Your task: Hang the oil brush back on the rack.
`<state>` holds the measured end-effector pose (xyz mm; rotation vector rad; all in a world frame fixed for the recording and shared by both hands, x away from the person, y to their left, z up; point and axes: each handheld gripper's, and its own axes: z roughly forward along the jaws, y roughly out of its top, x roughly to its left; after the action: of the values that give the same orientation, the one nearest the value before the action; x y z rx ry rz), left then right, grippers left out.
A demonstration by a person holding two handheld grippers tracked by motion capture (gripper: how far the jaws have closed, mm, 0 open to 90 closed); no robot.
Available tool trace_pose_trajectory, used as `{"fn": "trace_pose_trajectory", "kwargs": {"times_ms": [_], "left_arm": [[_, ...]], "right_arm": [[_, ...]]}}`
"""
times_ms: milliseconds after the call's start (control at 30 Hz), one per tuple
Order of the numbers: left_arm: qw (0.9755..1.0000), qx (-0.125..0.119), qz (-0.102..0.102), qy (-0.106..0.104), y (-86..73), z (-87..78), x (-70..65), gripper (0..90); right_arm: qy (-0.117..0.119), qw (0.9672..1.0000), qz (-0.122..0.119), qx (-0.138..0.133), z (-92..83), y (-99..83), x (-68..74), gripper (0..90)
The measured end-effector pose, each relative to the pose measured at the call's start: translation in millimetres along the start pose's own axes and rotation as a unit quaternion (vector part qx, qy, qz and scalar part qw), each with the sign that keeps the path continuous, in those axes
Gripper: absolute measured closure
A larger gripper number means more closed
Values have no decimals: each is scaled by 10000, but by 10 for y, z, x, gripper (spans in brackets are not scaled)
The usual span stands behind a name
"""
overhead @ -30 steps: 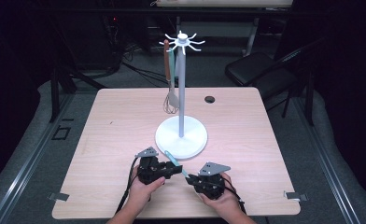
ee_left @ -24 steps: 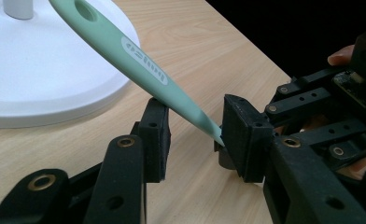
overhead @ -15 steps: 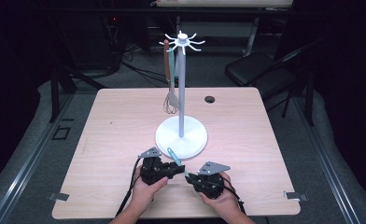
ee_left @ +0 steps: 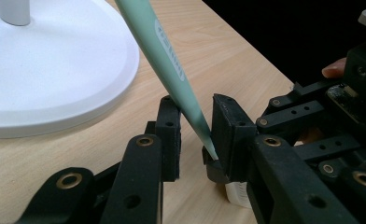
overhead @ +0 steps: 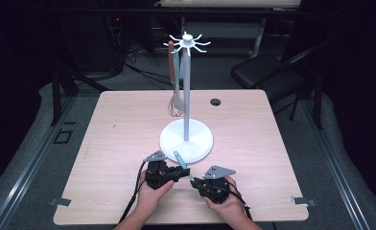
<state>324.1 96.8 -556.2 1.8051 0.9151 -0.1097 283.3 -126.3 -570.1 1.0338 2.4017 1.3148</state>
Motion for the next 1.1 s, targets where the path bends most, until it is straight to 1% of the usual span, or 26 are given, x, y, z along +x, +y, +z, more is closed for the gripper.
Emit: {"fn": "trace_pose_trajectory", "kwargs": {"times_ms": [267, 367, 433, 667, 700, 767, 833, 867, 933, 1033, 1067, 1100], "left_arm": [[10000, -66, -32, 48, 32, 27, -30, 746], [9999, -105, 7, 55, 53, 40, -54, 756], [9999, -118, 41, 41, 69, 45, -71, 765], [9998, -121, 168, 2, 121, 44, -118, 795], [9998, -103, 165, -2, 126, 40, -121, 797], [9998, -78, 146, -79, 141, 28, -119, 805], [9998, -62, 137, -129, 157, -2, -103, 815], [9998, -65, 115, -152, 164, -18, -94, 819], [9997, -72, 105, -227, 180, -53, -70, 830], [9992, -109, 146, -354, 210, -101, -64, 838], [9992, -101, 165, -364, 225, -119, -73, 839], [9991, -104, 201, -358, 241, -133, -85, 839]], "right_arm": [[-23, 10000, 73, -46, -4, 2, -14, 826], [-48, 9999, 101, -88, -14, 5, -20, 826], [-41, 9998, 140, -130, -22, 8, -24, 825], [-48, 9996, 160, -225, -52, 19, -32, 822], [-38, 9996, 161, -229, -54, 20, -33, 821], [5, 9997, 148, -208, -68, 27, -38, 798], [68, 9994, 105, -336, -119, 42, -43, 744], [104, 9991, 116, -401, -154, 51, -54, 736], [31, 9987, 133, -500, -232, 65, -88, 719], [-37, 9972, 286, -696, -329, 76, -176, 713], [-84, 9965, 355, -756, -352, 75, -203, 713], [-149, 9964, 350, -759, -377, 71, -241, 713]]}}
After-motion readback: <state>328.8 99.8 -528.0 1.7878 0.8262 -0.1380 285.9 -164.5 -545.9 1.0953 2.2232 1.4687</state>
